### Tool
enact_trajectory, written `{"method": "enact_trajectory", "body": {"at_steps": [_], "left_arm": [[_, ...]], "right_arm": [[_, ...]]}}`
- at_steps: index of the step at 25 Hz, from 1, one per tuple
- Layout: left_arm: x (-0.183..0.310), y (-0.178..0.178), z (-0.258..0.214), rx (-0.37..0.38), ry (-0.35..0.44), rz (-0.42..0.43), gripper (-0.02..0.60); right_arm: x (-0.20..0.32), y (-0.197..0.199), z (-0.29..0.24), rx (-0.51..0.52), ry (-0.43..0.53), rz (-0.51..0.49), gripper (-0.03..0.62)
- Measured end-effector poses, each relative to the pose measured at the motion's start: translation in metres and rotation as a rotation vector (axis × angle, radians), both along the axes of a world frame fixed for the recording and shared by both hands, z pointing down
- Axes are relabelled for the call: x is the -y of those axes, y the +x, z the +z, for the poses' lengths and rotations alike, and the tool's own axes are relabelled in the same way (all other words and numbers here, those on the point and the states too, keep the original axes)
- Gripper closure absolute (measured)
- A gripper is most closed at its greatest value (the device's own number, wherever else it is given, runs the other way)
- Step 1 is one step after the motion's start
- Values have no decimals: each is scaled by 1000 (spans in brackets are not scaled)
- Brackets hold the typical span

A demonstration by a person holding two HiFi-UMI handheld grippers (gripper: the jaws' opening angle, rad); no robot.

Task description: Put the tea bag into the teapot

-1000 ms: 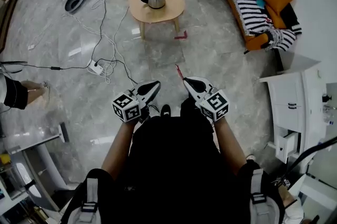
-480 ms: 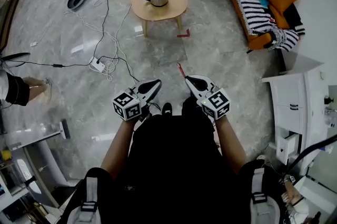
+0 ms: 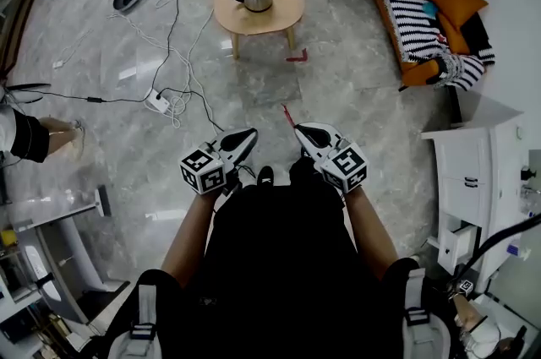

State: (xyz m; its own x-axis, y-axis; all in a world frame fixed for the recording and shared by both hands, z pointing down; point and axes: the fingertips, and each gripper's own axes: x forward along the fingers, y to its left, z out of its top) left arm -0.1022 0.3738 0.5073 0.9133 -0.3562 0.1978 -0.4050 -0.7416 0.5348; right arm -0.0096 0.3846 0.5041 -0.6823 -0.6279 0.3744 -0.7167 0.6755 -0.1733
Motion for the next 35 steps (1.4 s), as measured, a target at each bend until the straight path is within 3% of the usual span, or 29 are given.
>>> {"method": "enact_trajectory", "body": {"at_steps": [15,29,35], "left_arm": [[46,74,-14,-10,8,-144,571],[66,114,-16,16,19,-303,571],[69,126,-15,26,23,-344,571]], "right_arm": [[61,80,-3,-6,-15,-126,588],[89,125,0,11,-20,-273,588],[97,145,5,18,-28,-293,588]]}}
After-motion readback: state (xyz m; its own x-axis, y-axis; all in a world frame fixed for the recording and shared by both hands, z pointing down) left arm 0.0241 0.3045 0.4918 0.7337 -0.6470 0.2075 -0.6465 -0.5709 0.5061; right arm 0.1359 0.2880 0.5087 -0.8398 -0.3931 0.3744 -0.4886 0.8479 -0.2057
